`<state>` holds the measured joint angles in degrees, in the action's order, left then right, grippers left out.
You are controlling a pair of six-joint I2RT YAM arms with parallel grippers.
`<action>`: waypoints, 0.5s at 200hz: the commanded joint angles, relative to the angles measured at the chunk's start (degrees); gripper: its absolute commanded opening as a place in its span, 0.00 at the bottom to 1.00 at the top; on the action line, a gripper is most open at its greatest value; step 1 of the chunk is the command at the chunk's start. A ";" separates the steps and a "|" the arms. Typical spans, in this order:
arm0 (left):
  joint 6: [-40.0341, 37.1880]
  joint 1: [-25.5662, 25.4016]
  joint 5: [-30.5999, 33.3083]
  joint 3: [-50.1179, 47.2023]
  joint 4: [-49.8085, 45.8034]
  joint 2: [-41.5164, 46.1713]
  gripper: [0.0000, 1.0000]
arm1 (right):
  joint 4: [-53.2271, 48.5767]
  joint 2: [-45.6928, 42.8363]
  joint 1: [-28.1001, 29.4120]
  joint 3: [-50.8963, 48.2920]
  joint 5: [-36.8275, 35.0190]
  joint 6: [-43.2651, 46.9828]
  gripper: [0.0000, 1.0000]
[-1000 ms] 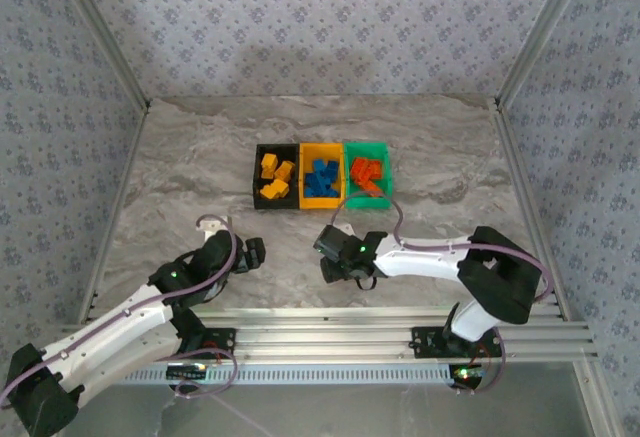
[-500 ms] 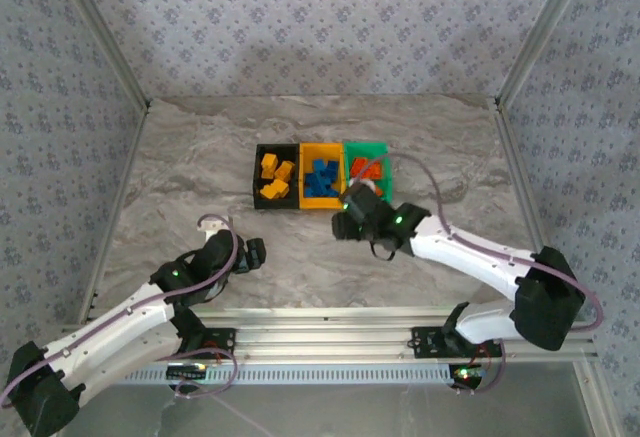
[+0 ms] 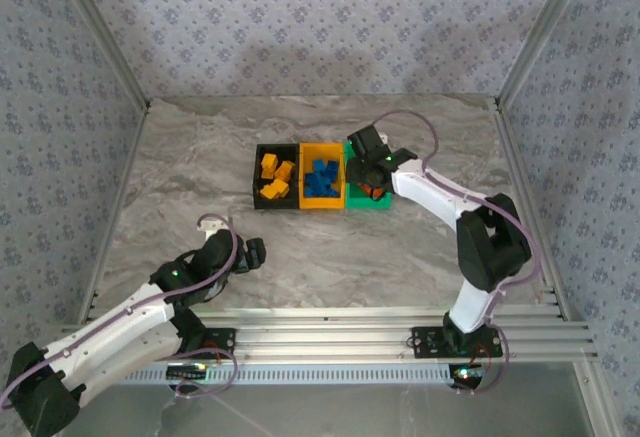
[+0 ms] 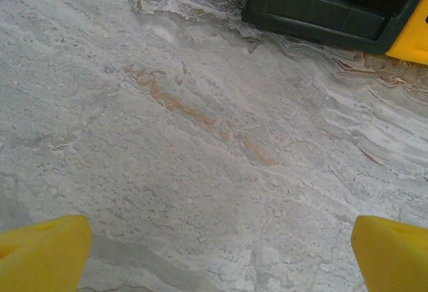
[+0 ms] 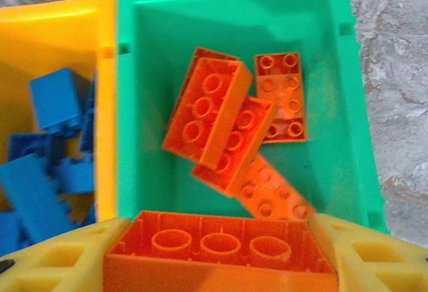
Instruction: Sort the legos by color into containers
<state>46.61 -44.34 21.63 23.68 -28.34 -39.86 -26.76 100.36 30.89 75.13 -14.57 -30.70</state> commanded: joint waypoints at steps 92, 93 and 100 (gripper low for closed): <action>-2.41 0.42 1.29 6.36 -1.83 0.74 1.00 | 2.12 -3.94 -0.29 2.78 -2.77 1.39 0.94; -2.54 0.41 1.39 6.46 -1.77 0.70 1.00 | 2.27 -4.34 -0.25 2.54 -2.80 1.37 0.94; -3.37 0.39 2.36 7.22 -1.85 0.53 1.00 | 3.62 -6.79 -0.02 0.72 -3.03 1.24 0.94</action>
<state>45.95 -44.23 21.80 26.94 -29.02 -39.75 -26.59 102.80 29.89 78.94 -15.53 -29.89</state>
